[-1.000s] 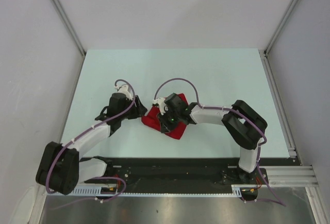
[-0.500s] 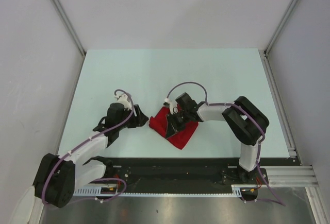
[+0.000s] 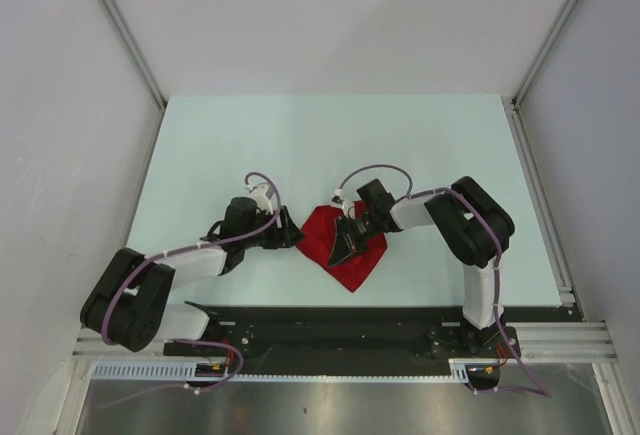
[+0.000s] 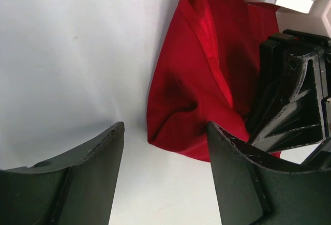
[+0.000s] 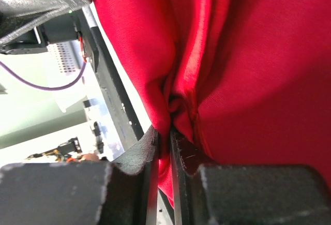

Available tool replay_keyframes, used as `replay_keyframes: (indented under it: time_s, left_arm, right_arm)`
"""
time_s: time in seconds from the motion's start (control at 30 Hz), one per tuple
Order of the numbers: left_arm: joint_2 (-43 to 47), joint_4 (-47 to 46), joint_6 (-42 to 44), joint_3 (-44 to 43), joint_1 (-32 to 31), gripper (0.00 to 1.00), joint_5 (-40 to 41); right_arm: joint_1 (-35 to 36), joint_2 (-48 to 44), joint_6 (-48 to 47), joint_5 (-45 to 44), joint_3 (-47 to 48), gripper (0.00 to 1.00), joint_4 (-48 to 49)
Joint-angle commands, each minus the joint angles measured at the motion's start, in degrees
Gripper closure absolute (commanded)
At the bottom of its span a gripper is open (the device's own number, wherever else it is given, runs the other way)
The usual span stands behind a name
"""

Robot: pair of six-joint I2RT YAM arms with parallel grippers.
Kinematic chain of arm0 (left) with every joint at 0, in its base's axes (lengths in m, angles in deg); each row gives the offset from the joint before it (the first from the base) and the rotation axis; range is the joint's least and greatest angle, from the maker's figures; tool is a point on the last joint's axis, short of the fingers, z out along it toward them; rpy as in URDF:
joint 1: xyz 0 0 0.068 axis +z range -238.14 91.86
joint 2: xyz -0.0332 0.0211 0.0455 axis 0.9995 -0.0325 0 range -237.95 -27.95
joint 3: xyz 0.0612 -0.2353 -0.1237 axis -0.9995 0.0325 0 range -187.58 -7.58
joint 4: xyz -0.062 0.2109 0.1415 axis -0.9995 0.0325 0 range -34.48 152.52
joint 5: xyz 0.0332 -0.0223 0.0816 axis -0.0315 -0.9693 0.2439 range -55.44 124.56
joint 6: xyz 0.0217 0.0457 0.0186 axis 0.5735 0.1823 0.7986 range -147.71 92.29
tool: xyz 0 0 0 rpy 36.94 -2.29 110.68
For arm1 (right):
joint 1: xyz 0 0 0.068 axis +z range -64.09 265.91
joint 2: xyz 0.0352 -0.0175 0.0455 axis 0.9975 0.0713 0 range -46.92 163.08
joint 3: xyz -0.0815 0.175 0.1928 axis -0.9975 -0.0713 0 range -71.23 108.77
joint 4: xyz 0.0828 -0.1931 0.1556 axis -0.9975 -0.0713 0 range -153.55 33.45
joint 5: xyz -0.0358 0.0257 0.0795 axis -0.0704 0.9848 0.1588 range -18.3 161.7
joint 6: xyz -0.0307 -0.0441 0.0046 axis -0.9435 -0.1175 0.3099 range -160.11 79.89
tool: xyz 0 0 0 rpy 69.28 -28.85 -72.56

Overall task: Fold the napkin, place the utensils inside, and roll it up
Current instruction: Roll the napkin with the utensil

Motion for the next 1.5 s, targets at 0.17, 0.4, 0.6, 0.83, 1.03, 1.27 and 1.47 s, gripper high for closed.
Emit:
replay_keyframes:
  time_s: [0.17, 0.4, 0.6, 0.83, 1.03, 1.27, 1.47]
  left_arm:
    - [-5.17, -10.14, 1.04, -3.51, -0.60, 0.32, -4.77]
    - [-10.70, -11.02, 1.57, -5.09, -0.60, 0.33, -4.52]
    - [-14.32, -14.71, 0.69, -5.09, -0.69, 0.48, -7.32]
    - [-14.76, -14.98, 0.60, -4.48, -1.04, 0.77, -9.96]
    - [-14.85, -13.22, 2.09, -4.56, -1.13, 1.00, -10.76]
    - [-15.02, -11.99, 2.36, -4.65, -1.21, 1.00, -10.32]
    - [-13.97, -9.80, 3.06, -5.62, -1.21, 1.00, -9.35]
  right_arm:
    - [-1.97, 5.66, -2.82, -5.72, -3.26, 0.98, -6.79]
    - [-2.50, 5.75, -3.00, -5.28, -3.35, 0.98, -6.70]
    - [-2.76, 5.93, -3.09, -5.10, -3.35, 0.98, -6.87]
    - [-3.03, 4.79, -2.47, -5.28, -2.74, 0.92, -7.05]
    - [-3.03, -1.43, -3.26, -7.21, -0.19, 0.65, -11.61]
    - [-2.94, -12.87, -5.54, -14.76, 5.17, 0.47, -21.37]
    - [2.23, -23.58, -7.83, -27.85, 7.11, 0.39, -23.75]
